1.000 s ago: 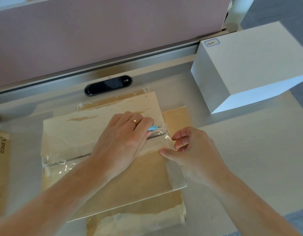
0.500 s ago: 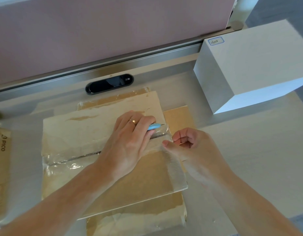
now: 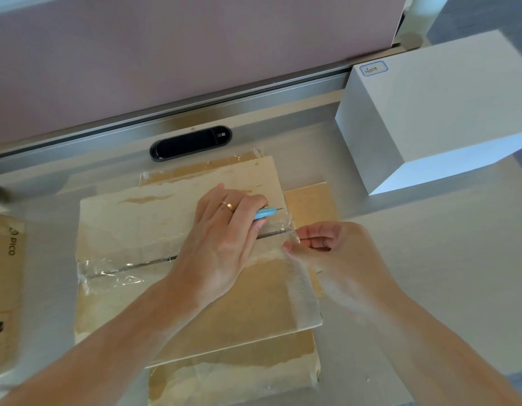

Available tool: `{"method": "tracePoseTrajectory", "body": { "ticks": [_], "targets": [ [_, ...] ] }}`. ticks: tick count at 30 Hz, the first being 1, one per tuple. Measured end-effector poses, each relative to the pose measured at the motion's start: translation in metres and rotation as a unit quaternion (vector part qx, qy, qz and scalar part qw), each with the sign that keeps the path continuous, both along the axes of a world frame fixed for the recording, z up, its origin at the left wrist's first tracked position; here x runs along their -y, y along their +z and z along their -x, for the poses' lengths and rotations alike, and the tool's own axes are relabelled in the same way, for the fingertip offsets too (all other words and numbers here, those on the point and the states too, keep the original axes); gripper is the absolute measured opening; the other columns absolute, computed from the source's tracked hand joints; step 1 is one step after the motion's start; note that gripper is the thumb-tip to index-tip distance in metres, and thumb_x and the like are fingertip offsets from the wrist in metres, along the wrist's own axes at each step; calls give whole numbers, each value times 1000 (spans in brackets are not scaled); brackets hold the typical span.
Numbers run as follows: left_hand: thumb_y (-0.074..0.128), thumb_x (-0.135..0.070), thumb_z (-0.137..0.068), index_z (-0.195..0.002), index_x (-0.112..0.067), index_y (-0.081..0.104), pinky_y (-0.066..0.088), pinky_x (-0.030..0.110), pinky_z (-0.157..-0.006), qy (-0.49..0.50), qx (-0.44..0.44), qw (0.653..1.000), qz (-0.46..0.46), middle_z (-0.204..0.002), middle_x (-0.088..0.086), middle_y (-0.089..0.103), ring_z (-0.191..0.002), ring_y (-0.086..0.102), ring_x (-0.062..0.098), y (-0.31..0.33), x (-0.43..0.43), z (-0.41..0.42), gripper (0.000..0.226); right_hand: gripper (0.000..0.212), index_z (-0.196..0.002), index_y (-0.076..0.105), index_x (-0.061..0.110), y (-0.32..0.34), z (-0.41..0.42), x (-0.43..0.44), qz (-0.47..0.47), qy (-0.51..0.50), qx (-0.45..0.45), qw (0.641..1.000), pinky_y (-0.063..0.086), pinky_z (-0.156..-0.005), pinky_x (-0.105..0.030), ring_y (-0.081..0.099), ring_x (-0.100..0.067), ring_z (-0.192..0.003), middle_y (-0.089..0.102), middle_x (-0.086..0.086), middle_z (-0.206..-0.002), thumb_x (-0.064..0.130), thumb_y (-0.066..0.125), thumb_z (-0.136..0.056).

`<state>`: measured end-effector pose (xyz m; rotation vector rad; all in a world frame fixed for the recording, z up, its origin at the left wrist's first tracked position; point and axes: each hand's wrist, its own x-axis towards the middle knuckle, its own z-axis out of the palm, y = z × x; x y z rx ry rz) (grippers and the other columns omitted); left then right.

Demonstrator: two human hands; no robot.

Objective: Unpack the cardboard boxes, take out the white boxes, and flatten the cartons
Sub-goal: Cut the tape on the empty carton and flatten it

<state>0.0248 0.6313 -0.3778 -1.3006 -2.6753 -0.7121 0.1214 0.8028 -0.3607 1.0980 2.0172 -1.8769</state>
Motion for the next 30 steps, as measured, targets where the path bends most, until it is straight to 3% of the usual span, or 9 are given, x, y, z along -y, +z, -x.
{"method": "tracePoseTrajectory", "body": {
  "ticks": [3,8,13,21,30],
  "targets": [
    [49,-18,-106,-112,-5,64,46,45,-96,3,-20,1000,17,-103,6,67,-96,57,30,10,-1,3,21,8,-84,79,19,0,-2,-1,20,-18,-14,1000,47,-57,-7,71,-1,-65,78,5,-75,22,86,-84],
    [53,-26,-103,-103,-7,67,48,41,-69,-68,-47,994,72,-71,3,61,-71,53,27,29,-5,9,23,10,-90,79,15,1,0,-10,42,-26,-27,998,42,-51,-4,61,6,-52,77,5,-72,25,80,-90],
    [47,-29,-104,-101,-10,65,49,42,-67,-104,-52,987,108,-65,0,58,-67,51,25,39,-17,13,26,9,-86,78,20,2,0,-15,33,-26,-39,998,40,-49,-3,63,7,-52,76,12,-69,27,79,-92],
    [52,-24,-102,-98,-10,62,50,42,-60,-153,-78,976,135,-62,1,56,-65,54,29,49,-38,18,18,11,-81,79,20,2,0,-18,-25,-59,-53,997,47,-48,-11,69,-3,-58,78,5,-73,29,82,-87],
    [40,-35,-106,-107,-17,57,44,38,-65,-177,-94,961,190,-69,-1,61,-73,54,25,46,-61,18,25,12,-77,78,23,-6,-3,-31,-81,-47,-57,994,52,-58,-11,72,-4,-66,77,10,-71,30,83,-86]
  ]
}}
